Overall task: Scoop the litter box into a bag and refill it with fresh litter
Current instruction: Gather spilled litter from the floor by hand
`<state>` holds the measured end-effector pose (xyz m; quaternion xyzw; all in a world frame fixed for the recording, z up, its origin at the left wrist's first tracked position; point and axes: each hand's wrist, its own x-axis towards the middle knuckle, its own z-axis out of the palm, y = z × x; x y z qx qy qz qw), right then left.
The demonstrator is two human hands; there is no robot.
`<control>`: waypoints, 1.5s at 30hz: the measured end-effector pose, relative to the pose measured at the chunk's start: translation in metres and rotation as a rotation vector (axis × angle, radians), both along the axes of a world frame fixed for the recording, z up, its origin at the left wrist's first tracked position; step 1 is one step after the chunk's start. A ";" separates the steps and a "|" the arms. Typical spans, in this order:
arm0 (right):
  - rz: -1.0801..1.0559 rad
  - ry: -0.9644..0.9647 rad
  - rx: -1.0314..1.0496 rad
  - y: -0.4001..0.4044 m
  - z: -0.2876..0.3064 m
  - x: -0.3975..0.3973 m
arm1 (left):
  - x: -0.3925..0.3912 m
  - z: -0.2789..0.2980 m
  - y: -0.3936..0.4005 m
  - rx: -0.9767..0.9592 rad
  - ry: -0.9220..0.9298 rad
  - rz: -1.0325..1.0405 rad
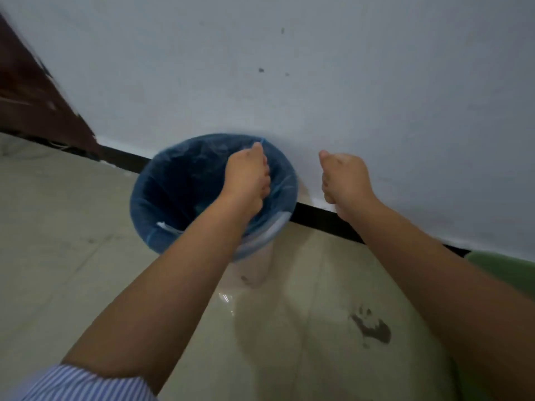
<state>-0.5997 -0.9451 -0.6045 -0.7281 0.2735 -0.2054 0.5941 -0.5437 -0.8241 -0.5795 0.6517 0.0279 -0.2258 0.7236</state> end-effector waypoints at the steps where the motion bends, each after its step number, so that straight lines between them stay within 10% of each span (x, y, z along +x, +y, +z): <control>1: 0.041 0.002 -0.077 0.013 0.007 0.016 | 0.016 0.000 0.016 0.149 -0.105 0.006; 5: 0.224 0.064 -0.411 0.060 0.009 0.060 | 0.056 -0.017 0.070 0.720 -0.458 -0.027; 19: 0.629 0.256 -1.185 0.061 -0.022 0.068 | 0.080 -0.050 0.104 1.368 -0.659 -0.612; 34: 0.193 0.271 -0.804 -0.045 -0.072 -0.067 | -0.061 -0.065 -0.020 0.843 -1.375 -0.409; 37: 0.154 0.522 -0.651 -0.071 -0.119 -0.133 | -0.095 -0.114 -0.051 0.674 -1.320 -0.506; 41: 0.131 0.765 -0.559 -0.074 -0.185 -0.207 | -0.118 -0.203 -0.070 0.931 -0.944 -0.928; 45: 0.141 0.930 -0.525 -0.068 -0.230 -0.239 | -0.111 -0.275 -0.074 1.134 -0.942 -1.123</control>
